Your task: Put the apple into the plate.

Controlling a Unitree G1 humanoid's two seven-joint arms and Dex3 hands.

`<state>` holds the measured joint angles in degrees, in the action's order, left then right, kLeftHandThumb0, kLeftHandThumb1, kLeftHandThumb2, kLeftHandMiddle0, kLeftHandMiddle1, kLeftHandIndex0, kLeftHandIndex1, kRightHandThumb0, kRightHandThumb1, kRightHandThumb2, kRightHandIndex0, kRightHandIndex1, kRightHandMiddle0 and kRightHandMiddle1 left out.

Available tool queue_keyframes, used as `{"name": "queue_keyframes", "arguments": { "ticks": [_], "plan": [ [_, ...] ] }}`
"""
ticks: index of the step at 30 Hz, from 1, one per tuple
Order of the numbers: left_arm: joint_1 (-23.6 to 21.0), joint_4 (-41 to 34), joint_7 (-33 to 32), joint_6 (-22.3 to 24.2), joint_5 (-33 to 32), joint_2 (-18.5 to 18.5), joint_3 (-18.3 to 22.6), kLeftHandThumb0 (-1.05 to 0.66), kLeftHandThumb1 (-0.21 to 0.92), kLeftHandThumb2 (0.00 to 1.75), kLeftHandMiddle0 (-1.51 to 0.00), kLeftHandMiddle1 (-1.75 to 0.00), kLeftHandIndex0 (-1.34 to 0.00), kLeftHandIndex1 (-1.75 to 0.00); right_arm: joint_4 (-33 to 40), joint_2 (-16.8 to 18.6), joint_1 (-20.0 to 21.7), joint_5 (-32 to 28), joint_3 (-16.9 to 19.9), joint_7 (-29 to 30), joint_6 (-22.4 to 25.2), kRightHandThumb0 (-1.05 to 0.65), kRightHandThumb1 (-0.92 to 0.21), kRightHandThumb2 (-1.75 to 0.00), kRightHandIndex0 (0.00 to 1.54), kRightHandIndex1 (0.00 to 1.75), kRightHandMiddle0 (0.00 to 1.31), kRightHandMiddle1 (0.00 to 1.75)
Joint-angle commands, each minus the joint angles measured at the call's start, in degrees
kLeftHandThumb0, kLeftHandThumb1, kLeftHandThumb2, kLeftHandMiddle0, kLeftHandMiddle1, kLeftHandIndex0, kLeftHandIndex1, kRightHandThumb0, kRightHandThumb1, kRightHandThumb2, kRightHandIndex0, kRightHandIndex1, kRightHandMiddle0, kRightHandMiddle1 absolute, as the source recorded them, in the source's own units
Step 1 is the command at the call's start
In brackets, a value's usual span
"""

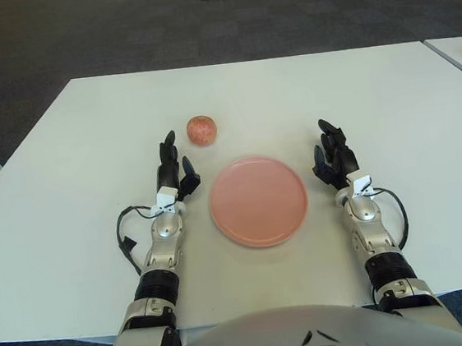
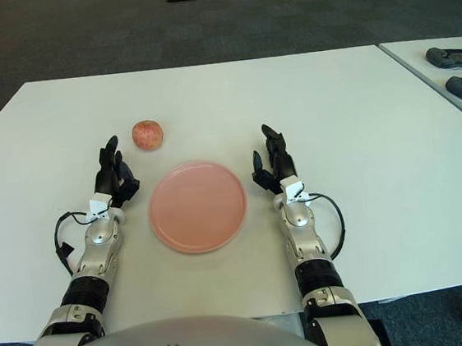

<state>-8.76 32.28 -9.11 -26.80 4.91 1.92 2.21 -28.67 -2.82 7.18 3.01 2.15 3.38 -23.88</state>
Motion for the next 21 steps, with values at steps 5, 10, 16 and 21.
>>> {"name": "queue_keyframes", "arguments": {
  "ticks": [5, 10, 16, 21],
  "plan": [
    [0.69, 0.83, 0.45, 0.58, -0.03, 0.57, 0.29, -0.80, 0.92, 1.01, -0.18, 0.00, 0.00, -0.45, -1.31, 0.32, -1.77, 0.09, -0.20, -0.09, 1.94, -0.62, -0.92, -0.79, 0.20, 0.09, 0.00, 0.43],
    [0.66, 0.93, 0.44, 0.47, -0.05, 0.56, 0.29, -0.79, 0.92, 1.01, -0.19, -0.01, 0.00, -0.47, -1.34, 0.32, -1.79, 0.04, -0.17, -0.08, 1.84, -0.62, -0.92, -0.79, 0.20, 0.09, 0.00, 0.43],
    [0.51, 1.15, 0.59, 0.40, -0.16, 0.65, 0.34, -0.80, 0.92, 1.01, -0.19, -0.01, 0.00, -0.48, -1.66, 0.39, -1.60, 0.01, -0.17, -0.05, 1.77, -0.62, -0.92, -0.79, 0.20, 0.09, 0.00, 0.44],
    [0.42, 1.22, 0.47, 0.22, -0.10, 0.68, 0.41, -0.80, 0.92, 1.00, -0.19, -0.01, 0.00, -0.48, -2.16, 0.39, -1.40, 0.07, -0.17, 0.04, 1.57, -0.62, -0.92, -0.79, 0.21, 0.09, 0.00, 0.44]
  ]
}}
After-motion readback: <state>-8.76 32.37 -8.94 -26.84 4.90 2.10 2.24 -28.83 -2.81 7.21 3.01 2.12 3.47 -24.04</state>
